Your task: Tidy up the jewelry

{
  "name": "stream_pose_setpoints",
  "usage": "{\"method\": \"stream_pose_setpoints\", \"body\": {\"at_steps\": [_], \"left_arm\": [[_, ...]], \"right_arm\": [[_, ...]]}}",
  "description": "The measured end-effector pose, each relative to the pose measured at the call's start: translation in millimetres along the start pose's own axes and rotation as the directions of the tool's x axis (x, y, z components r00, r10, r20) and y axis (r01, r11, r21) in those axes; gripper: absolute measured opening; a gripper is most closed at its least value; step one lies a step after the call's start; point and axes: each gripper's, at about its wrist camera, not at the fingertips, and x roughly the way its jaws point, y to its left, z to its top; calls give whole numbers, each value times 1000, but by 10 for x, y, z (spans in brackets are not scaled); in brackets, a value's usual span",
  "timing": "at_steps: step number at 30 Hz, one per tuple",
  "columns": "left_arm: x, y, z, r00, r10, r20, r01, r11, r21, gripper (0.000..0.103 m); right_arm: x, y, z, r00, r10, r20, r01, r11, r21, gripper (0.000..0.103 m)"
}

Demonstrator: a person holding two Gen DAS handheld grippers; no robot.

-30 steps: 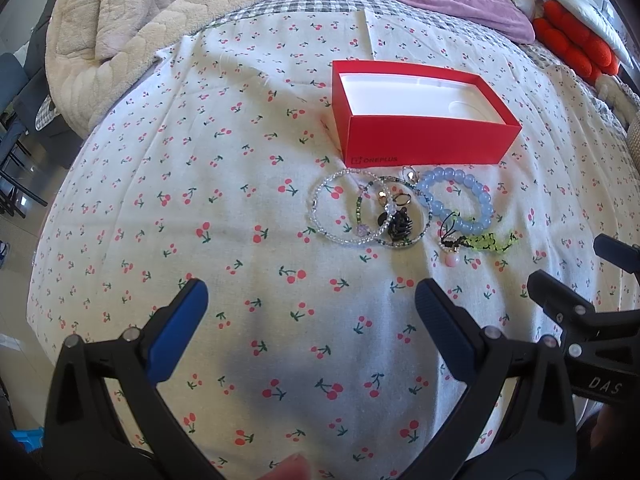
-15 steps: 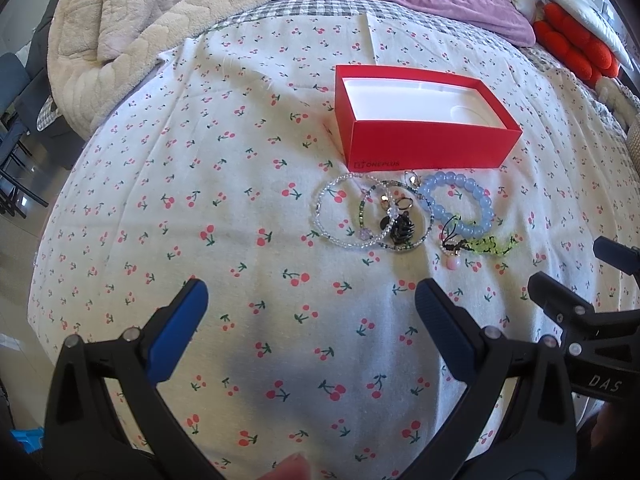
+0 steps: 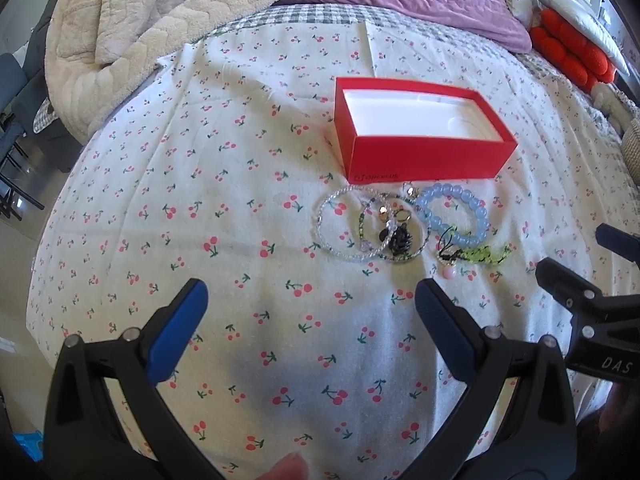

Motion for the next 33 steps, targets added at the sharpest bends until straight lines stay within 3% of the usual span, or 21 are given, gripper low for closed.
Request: {"method": "stream_pose_setpoints", "body": {"at_steps": [4, 8, 11, 13, 15, 18, 20, 21, 25, 30, 33], "left_arm": [[-80, 26, 116, 996, -86, 11, 85, 996, 41, 103], [-94, 75, 349, 994, -112, 18, 110, 992, 66, 103], [51, 148, 547, 993, -114, -13, 114, 992, 62, 103], [202, 192, 595, 993, -112, -45, 114, 992, 55, 100], [373, 256, 583, 990, -122, -65, 125, 992, 37, 98], [656, 375, 491, 987, -122, -103, 122, 992, -8, 88], [827, 415, 453, 976, -158, -147, 154, 987, -37, 78], [892, 420, 438, 972, -172, -160, 168, 985, -42, 77], [898, 324, 455, 979, -170, -116, 176, 983, 47, 72], [913, 255, 459, 980, -175, -98, 186, 976, 110, 61], [914, 227, 475, 978, -184, -100, 197, 970, 140, 51]], "right_arm": [[21, -104, 102, 999, 40, -3, -40, 999, 12, 103], [145, -239, 234, 992, 108, -67, -104, 993, 62, 103], [283, -340, 375, 964, 239, -114, -224, 966, 128, 103], [400, -384, 447, 958, 271, -96, -254, 954, 161, 103], [508, -385, 459, 960, 269, -83, -253, 954, 163, 93], [781, -360, 393, 939, 320, -123, -295, 937, 185, 73], [890, -330, 367, 925, 362, -120, -336, 922, 191, 72], [919, -319, 375, 921, 371, -116, -346, 919, 188, 72], [989, -257, 416, 934, 347, -83, -336, 934, 119, 71], [1100, -238, 490, 950, 304, -66, -299, 951, 72, 56], [1143, -159, 464, 962, 263, -69, -262, 965, 24, 53]]}}
